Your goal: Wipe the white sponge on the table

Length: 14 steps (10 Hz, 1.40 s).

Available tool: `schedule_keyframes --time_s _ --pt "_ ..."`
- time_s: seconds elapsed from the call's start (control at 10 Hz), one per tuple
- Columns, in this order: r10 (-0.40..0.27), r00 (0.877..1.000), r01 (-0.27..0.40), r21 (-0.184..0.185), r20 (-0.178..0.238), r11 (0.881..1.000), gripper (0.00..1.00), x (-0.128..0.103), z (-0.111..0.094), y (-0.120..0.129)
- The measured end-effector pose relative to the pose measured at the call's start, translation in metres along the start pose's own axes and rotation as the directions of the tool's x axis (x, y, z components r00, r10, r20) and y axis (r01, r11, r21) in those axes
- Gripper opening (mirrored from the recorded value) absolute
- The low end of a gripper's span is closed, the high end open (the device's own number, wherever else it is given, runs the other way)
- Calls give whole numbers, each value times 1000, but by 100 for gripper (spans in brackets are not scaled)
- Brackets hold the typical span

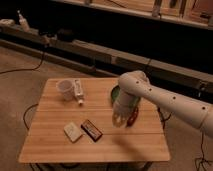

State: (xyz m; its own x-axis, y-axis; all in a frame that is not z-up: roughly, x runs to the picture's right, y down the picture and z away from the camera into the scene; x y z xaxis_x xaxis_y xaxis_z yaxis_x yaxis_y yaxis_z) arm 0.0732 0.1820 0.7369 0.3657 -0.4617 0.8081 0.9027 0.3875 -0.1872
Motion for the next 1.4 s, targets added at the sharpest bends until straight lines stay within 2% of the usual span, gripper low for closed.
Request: schedule_keyframes --time_s 1.4 --pt "0 1000 0 0 0 1000 5 0 0 0"
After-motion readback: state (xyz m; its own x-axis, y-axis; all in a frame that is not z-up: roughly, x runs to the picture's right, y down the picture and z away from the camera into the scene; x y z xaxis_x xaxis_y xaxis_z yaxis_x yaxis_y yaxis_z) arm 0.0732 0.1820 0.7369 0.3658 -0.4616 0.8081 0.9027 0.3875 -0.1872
